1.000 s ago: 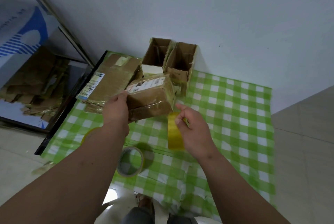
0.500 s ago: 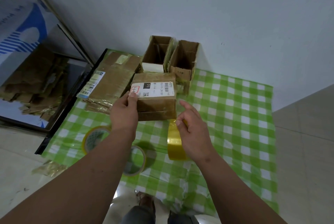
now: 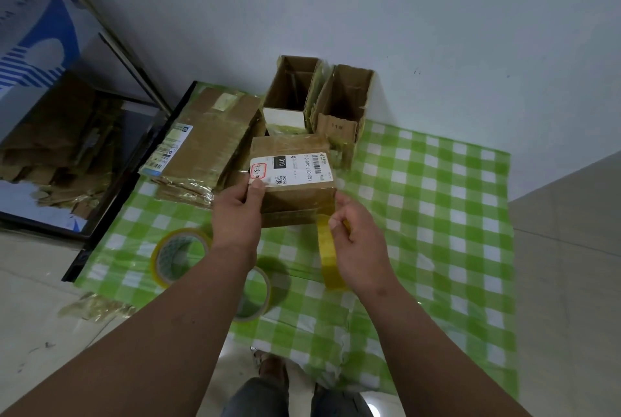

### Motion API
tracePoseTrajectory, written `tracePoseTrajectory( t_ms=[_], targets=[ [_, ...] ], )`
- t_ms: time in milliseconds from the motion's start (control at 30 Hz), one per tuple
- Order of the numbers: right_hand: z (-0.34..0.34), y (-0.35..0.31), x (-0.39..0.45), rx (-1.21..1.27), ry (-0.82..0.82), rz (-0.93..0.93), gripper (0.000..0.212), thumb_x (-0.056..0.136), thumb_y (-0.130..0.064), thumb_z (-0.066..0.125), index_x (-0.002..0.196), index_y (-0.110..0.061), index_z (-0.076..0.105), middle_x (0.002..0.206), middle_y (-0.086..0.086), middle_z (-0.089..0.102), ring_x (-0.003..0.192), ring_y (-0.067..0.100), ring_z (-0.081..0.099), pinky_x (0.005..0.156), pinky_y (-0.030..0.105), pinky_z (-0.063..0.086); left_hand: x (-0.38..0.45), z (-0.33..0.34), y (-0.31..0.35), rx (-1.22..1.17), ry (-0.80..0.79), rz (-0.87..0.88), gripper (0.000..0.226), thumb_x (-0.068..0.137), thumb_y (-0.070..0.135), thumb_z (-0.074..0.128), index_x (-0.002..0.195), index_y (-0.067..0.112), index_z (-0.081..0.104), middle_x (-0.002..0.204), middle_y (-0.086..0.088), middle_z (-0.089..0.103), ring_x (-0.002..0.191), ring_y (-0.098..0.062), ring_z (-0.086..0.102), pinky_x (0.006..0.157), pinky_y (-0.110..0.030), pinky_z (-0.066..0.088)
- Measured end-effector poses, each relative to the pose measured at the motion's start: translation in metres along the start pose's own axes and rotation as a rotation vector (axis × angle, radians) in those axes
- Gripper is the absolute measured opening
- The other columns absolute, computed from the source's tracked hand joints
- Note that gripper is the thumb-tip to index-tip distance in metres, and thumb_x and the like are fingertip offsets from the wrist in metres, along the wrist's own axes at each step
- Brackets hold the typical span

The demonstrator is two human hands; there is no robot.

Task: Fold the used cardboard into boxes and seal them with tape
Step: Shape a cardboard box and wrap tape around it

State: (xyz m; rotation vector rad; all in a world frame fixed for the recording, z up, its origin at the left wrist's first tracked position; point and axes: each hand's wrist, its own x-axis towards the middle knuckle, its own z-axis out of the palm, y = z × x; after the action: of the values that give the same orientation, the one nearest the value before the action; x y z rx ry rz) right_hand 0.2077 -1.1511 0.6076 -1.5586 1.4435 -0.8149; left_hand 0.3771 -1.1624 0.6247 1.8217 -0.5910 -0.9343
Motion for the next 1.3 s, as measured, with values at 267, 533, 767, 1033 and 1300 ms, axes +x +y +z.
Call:
tracePoseTrajectory(
  t_ms=[267, 533, 767, 1033, 1300],
  targets=[
    [-0.003, 0.003, -0.001, 0.016, -0.055, 0.110, 0.025, 0.098, -0.013, 0.054, 0.081, -0.031, 0.052, 0.102, -0.018, 0.061, 0.097, 0.012, 0.059, 0.086, 0.039, 0.050, 0.003, -0.006, -0.004, 0.033, -0.001, -0.010, 0.025, 0.099, 0.025, 0.057, 0.122, 0.025, 0.067, 0.093, 0.018, 0.062, 0.096, -0.010, 0.060, 0.087, -0.027, 0.043],
    [-0.007, -0.002, -0.009, 0.070, -0.108, 0.232, 0.019, 0.097, -0.010, 0.056, 0.083, -0.023, 0.056, 0.113, -0.007, 0.064, 0.096, -0.004, 0.054, 0.073, 0.003, 0.038, -0.001, -0.007, -0.012, 0.479, -0.117, -0.048, 0.061, 0.105, 0.026, 0.037, 0.157, 0.017, 0.006, 0.149, -0.013, 0.043, 0.124, -0.038, 0.049, 0.093, -0.039, 0.038],
    [-0.007, -0.004, -0.012, 0.135, -0.132, 0.306, 0.017, 0.098, -0.013, 0.057, 0.082, -0.020, 0.060, 0.102, -0.008, 0.067, 0.083, 0.008, 0.057, 0.072, 0.022, 0.044, -0.008, -0.012, -0.016, 0.740, 0.019, 0.236, 0.070, 0.088, 0.029, 0.060, 0.151, 0.021, 0.029, 0.149, -0.009, 0.039, 0.135, -0.034, 0.036, 0.110, -0.055, 0.028],
    [-0.001, -0.006, -0.013, 0.170, -0.130, 0.381, 0.018, 0.097, -0.014, 0.059, 0.081, -0.020, 0.064, 0.098, 0.001, 0.070, 0.085, 0.018, 0.061, 0.079, 0.038, 0.050, -0.034, 0.002, -0.005, 0.639, -0.538, 0.479, 0.027, 0.078, 0.032, 0.072, 0.086, 0.035, 0.046, 0.080, 0.016, 0.058, 0.083, -0.010, 0.061, 0.087, -0.045, 0.049],
    [-0.005, -0.013, -0.012, 0.147, -0.158, 0.362, 0.014, 0.095, -0.014, 0.061, 0.082, -0.019, 0.064, 0.089, -0.009, 0.065, 0.083, 0.009, 0.059, 0.076, 0.025, 0.046, -0.037, 0.005, -0.009, 0.439, -0.422, 0.177, 0.030, 0.090, 0.006, 0.061, 0.086, 0.026, 0.039, 0.076, -0.006, 0.063, 0.073, -0.020, 0.062, 0.072, -0.039, 0.050]
  ],
)
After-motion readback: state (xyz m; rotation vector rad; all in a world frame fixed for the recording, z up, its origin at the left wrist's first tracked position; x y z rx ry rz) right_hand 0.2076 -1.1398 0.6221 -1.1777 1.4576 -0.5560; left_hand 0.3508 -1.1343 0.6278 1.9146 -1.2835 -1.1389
